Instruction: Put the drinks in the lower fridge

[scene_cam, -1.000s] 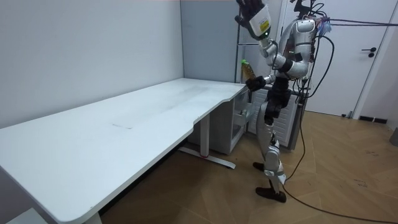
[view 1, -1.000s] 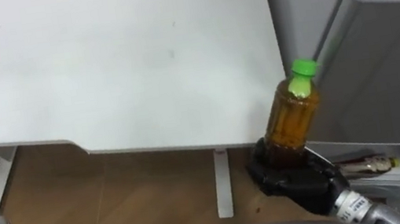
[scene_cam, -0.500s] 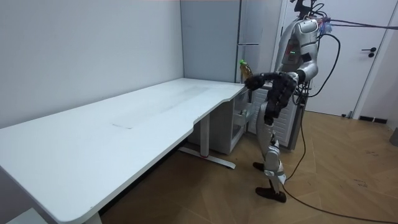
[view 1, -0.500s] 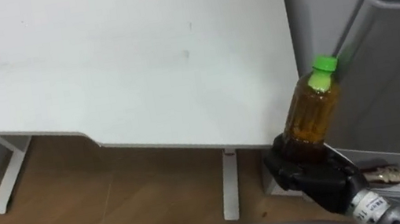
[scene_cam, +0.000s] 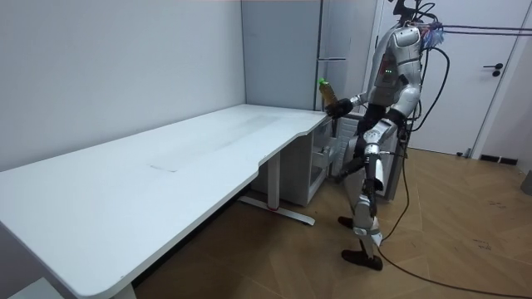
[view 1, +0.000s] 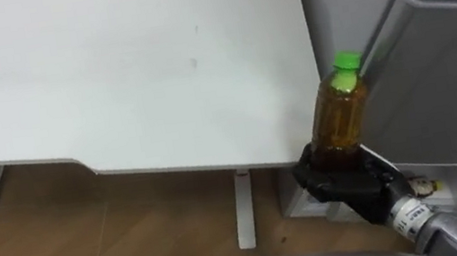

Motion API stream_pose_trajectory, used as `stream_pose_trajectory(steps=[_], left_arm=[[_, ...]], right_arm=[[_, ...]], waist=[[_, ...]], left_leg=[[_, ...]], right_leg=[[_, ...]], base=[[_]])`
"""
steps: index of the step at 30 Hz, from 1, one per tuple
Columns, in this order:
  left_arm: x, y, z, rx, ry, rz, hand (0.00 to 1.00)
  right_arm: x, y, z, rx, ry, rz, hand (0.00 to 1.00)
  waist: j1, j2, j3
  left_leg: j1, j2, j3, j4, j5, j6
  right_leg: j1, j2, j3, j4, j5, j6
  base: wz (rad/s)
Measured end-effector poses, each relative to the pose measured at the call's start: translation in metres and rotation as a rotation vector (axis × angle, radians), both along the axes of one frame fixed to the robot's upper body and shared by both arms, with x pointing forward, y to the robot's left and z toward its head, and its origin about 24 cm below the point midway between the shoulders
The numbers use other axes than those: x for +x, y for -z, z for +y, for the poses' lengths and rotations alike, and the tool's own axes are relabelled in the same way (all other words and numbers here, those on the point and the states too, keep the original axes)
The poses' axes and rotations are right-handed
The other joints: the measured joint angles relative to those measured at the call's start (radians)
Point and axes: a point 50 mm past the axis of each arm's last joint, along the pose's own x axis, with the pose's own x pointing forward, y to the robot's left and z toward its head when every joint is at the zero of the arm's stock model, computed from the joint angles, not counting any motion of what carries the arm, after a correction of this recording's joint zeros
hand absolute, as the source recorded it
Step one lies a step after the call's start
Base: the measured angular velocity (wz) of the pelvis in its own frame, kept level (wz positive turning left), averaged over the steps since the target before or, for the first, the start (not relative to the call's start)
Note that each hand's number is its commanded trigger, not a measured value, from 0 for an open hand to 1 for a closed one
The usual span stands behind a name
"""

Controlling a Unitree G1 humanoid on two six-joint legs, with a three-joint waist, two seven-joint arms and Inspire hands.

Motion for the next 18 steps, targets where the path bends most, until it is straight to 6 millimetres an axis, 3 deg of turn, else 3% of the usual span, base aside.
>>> stream_pose_trajectory(steps=[2,7,11,14,18], left_arm=[[-0.013,0.006,-0.003,-0.028,-0.034,0.053,0.0],[-0.021,0.014,-0.019,-0.078,-0.066,0.105,0.0],[-0.01,0.013,-0.02,-0.047,-0.06,0.086,0.0],[-0.002,0.011,-0.019,-0.008,-0.072,0.063,0.0],[0.005,0.012,-0.02,0.013,-0.092,0.07,0.0]], right_arm=[[0.002,-0.002,0.002,-0.042,-0.017,-0.013,1.0],[0.009,-0.01,0.006,-0.197,-0.073,-0.06,1.0],[0.017,-0.018,0.002,-0.391,-0.051,-0.116,1.0],[0.026,-0.026,-0.008,-0.564,-0.016,-0.187,1.0],[0.028,-0.03,-0.003,-0.772,-0.055,-0.275,1.0]], waist=[[-0.013,0.005,0.0007],[-0.048,0.019,0.0033],[-0.09,0.026,0.0063],[-0.1,0.03,0.0066],[-0.119,0.038,0.0067]], left_leg=[[-0.002,-0.001,-0.002,0.0,0.0,0.0],[-0.002,-0.004,0.001,0.002,0.0,0.001],[-0.014,-0.005,-0.006,0.01,0.001,0.002],[-0.028,-0.009,0.003,0.01,0.001,0.003],[-0.042,-0.016,0.007,0.008,0.004,0.007]], right_leg=[[0.0,0.0,0.002,-0.001,-0.001,0.002],[-0.005,-0.003,0.013,0.001,-0.002,0.003],[-0.009,-0.007,0.004,0.002,-0.003,0.004],[-0.039,-0.009,0.019,0.022,-0.008,0.004],[-0.058,-0.013,0.029,0.023,-0.005,0.008]], base=[[0.0],[0.0],[0.05],[-0.09],[-0.08]])
